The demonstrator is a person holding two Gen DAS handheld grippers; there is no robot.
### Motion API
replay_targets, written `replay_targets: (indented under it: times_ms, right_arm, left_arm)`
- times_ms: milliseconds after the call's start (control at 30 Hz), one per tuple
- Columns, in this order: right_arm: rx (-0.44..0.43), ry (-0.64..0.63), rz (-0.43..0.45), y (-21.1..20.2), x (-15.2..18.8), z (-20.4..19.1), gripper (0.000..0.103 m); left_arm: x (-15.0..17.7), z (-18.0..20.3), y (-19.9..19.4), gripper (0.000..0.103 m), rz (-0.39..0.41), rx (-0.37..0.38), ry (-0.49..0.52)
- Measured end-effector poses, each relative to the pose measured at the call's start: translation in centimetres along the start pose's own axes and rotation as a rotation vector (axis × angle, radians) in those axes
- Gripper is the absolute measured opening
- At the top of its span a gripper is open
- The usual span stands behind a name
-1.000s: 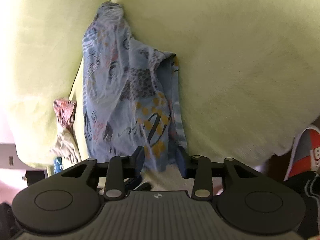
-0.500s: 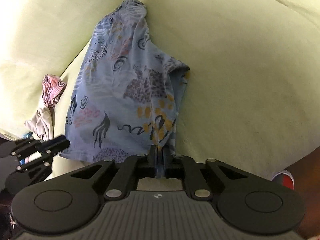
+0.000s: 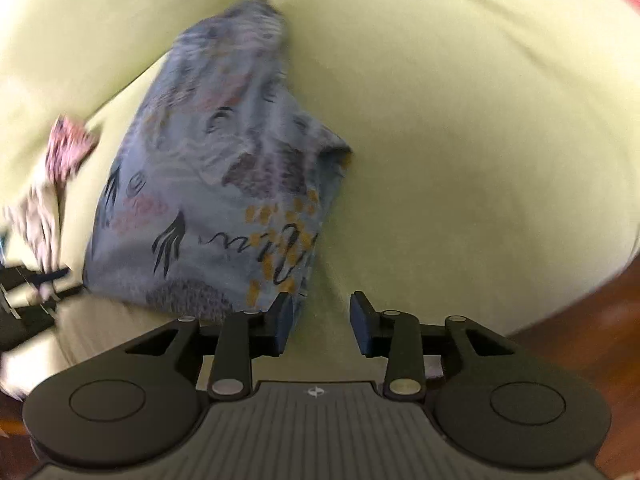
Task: Fold clothes
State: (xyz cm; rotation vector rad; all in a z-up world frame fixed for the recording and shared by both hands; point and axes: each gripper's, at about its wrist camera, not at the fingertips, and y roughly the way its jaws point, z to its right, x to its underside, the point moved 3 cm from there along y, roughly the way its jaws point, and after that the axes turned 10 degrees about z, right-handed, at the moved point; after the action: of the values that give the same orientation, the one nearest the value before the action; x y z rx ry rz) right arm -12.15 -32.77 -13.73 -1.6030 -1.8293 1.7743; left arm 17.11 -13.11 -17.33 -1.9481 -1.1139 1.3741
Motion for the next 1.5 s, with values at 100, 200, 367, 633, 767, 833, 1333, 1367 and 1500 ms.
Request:
replay_targets:
  times_ms: [100,200,367,633,767,833,1333,1367,1500]
  right_arm:
    - [0.025,-0.378,0.065,-1.2,1.0,-3.9,0.043]
    - [0.050,-0.844,0.154,-1.5,4.4,-7.8,0.048]
    - [0.165,-1.210,0.219,0.5,9.6,-9.6,0.050]
    - [0.332,-1.386,0.300,3.6,13.2,-10.0,0.061]
    - [0.404,-1.450,0.342,4.4,14.0,-10.4,0.063]
    - [0.433,-1.470,0.365,4.8,14.1,-10.4,0.066]
    - [0.421,-1.515,0.355,7.3,11.5,-9.5,0.005]
    - [0.405,-1.515,0.351,7.1,11.2,-9.3,0.004]
    - [0.270,-1.487,0.288,5.6,8.5,-8.6,0.002]
  left_arm:
    - [0.2,1.7,-2.1,0.018,0.047,-0.036,0.241]
    - [0.9,6.0,-3.3,0.027,0.175,-0.035,0.593]
    - [4.7,9.4,-0.7,0.027,0.214,-0.142,0.975]
    - [7.4,10.0,1.4,0.025,0.327,-0.296,1.206]
    - [8.0,9.6,2.4,0.023,0.359,-0.327,1.231]
    - [8.1,9.6,2.5,0.022,0.366,-0.328,1.212]
    - [5.8,9.4,3.1,0.004,0.332,-0.272,1.021]
    - [5.7,9.3,3.0,0.004,0.329,-0.260,1.020]
    - [4.5,8.7,1.7,0.003,0.299,-0.148,0.960]
